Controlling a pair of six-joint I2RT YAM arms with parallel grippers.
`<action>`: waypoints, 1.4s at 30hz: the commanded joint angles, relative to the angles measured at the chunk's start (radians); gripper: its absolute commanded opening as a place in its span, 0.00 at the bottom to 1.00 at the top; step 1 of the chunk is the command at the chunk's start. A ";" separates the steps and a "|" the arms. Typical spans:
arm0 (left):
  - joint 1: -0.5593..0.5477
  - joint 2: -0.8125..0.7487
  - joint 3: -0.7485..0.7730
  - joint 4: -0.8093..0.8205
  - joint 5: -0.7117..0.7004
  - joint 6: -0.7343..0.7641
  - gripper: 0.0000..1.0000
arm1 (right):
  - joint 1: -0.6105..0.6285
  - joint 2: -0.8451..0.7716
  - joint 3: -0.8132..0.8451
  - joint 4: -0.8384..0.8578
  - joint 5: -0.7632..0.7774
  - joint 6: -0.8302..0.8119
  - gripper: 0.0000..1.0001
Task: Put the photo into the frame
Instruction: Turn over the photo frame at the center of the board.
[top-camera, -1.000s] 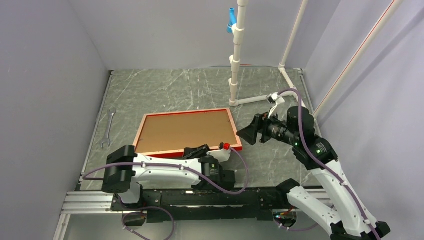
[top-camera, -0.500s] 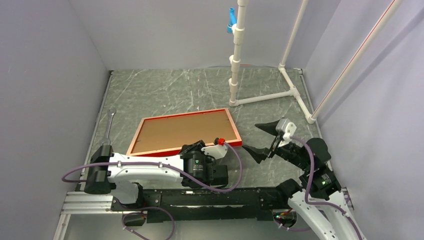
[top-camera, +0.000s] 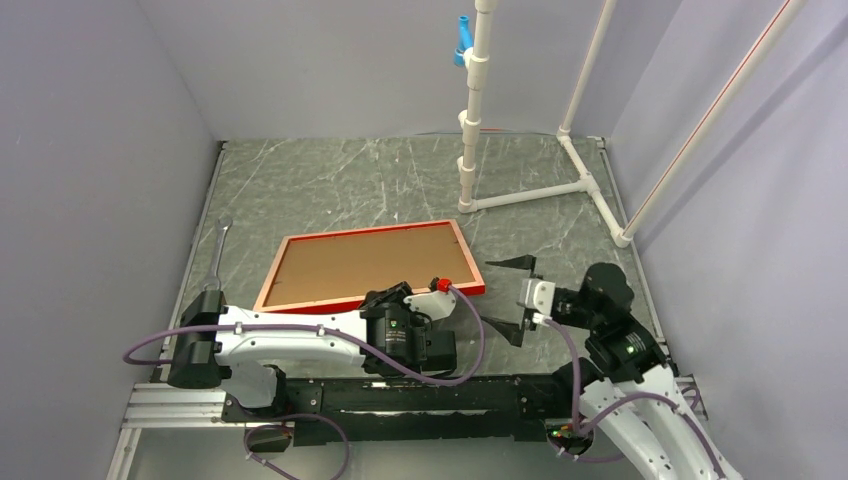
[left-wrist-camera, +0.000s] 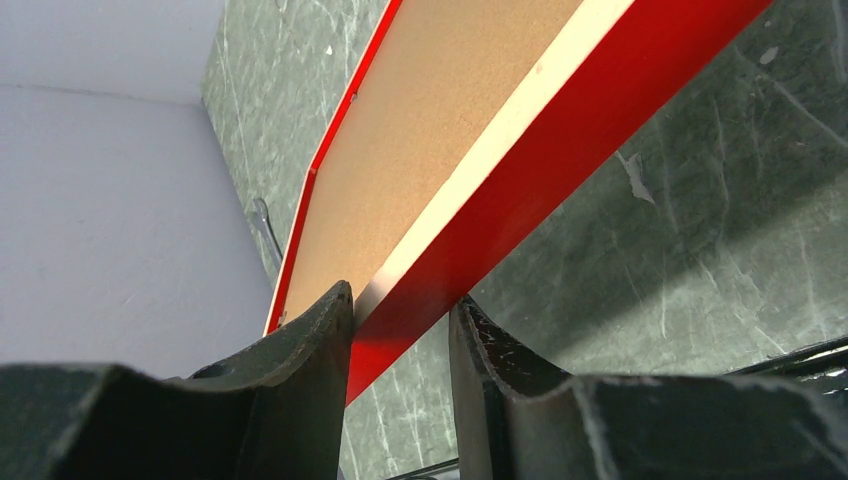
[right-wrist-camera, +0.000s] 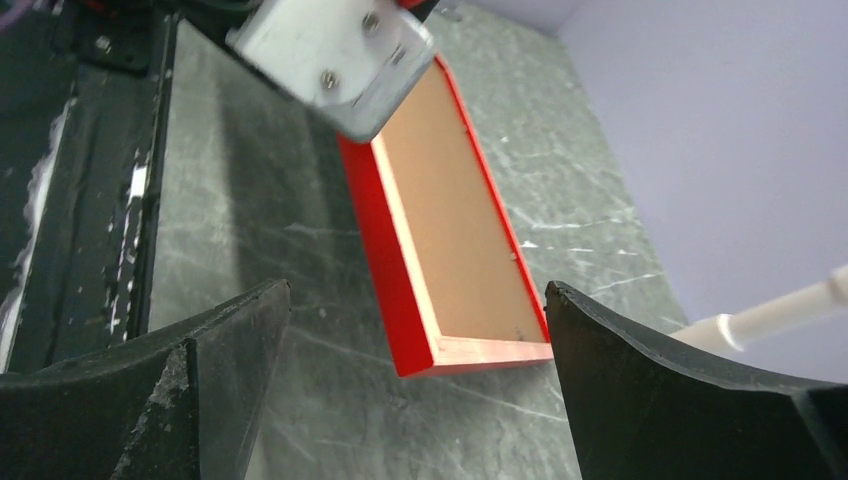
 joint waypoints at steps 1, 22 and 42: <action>-0.004 -0.029 0.035 0.046 -0.041 -0.048 0.00 | 0.004 0.083 0.038 -0.065 -0.106 -0.189 0.99; -0.003 -0.017 0.040 0.031 -0.045 -0.075 0.00 | 0.152 0.249 -0.061 0.114 0.106 -0.179 0.68; -0.004 -0.061 0.030 0.017 -0.046 -0.119 0.00 | 0.218 0.266 -0.105 0.242 0.326 -0.108 0.46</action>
